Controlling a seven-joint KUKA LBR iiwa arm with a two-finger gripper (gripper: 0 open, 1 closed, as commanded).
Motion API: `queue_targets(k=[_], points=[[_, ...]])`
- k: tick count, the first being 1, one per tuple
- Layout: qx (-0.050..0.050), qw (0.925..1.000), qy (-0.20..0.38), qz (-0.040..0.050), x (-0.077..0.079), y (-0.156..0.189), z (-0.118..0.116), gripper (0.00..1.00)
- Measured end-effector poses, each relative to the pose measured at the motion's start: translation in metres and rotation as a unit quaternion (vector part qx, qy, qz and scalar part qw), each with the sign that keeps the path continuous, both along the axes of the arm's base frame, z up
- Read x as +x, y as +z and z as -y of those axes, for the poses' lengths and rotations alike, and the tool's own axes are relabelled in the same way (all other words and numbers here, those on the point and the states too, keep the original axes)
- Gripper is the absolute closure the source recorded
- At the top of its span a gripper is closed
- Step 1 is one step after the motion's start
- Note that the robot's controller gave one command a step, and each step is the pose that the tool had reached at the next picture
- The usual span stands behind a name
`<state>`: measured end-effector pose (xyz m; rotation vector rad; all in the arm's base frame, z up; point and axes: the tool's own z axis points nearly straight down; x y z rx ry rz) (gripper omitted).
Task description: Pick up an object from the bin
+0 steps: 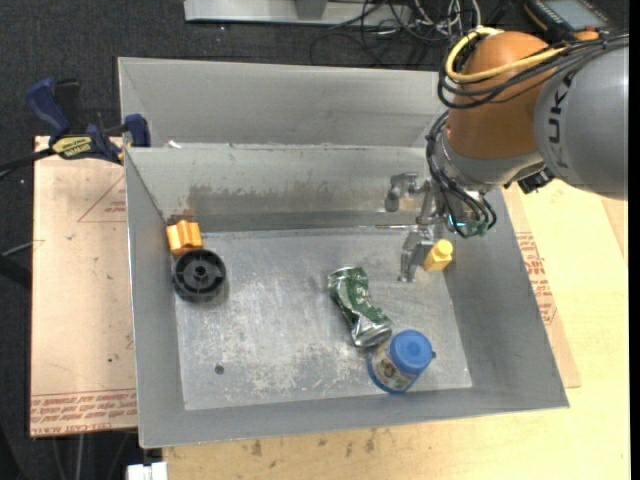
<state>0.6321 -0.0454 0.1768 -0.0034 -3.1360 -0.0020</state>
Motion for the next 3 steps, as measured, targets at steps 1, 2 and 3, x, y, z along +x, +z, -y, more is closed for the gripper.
queue_targets(k=[1, 2, 3], points=[[0.0, 1.0, 0.001, 0.0039, 0.002, 0.005, 0.0, 0.0], [0.001, 0.9968, -0.079, 0.0049, -0.063, -0.076, -0.048, 1.0], [0.0, 0.9969, -0.079, 0.0064, -0.063, -0.078, -0.048, 0.0]])
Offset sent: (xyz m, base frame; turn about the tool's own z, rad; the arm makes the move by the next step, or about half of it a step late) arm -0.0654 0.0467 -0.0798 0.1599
